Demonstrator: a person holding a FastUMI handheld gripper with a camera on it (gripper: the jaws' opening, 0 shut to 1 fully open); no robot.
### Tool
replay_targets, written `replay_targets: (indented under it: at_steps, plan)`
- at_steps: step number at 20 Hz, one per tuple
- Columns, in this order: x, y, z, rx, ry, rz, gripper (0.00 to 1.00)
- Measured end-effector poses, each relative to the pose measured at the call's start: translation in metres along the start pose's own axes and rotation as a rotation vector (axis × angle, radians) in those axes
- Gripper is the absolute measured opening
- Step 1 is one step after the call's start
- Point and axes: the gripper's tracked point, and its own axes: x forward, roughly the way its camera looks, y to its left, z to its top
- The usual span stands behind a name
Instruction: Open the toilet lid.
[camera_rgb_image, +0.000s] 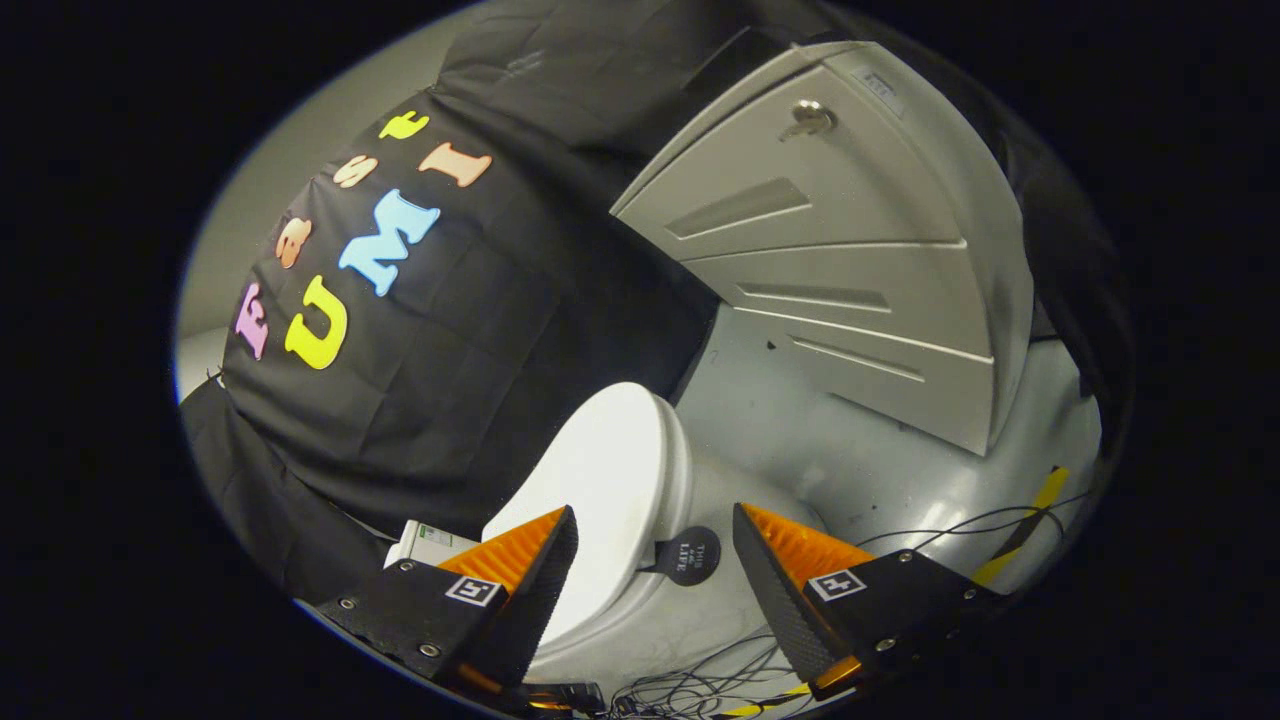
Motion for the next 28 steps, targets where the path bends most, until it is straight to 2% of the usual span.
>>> replay_targets:
  at_steps: [4,7,10,13,14,15,19,20,21,28]
  plan:
    - [0.012,-0.016,-0.020,0.046,0.070,-0.047,0.95]
    - [0.019,-0.020,-0.027,0.070,0.094,-0.054,0.86]
    - [0.027,-0.018,-0.036,0.122,0.118,-0.043,0.65]
    - [0.032,-0.011,-0.043,0.145,0.147,-0.015,0.55]
    - [0.032,-0.010,-0.043,0.149,0.151,-0.005,0.42]
    - [0.033,-0.010,-0.041,0.163,0.146,0.001,0.34]
    - [0.029,-0.006,-0.036,0.302,0.131,0.044,0.19]
    - [0.030,-0.006,-0.036,0.323,0.129,0.045,0.07]
    - [0.029,-0.006,-0.036,0.337,0.121,0.041,0.02]
    - [0.019,0.009,-0.026,0.315,0.117,-0.036,0.00]
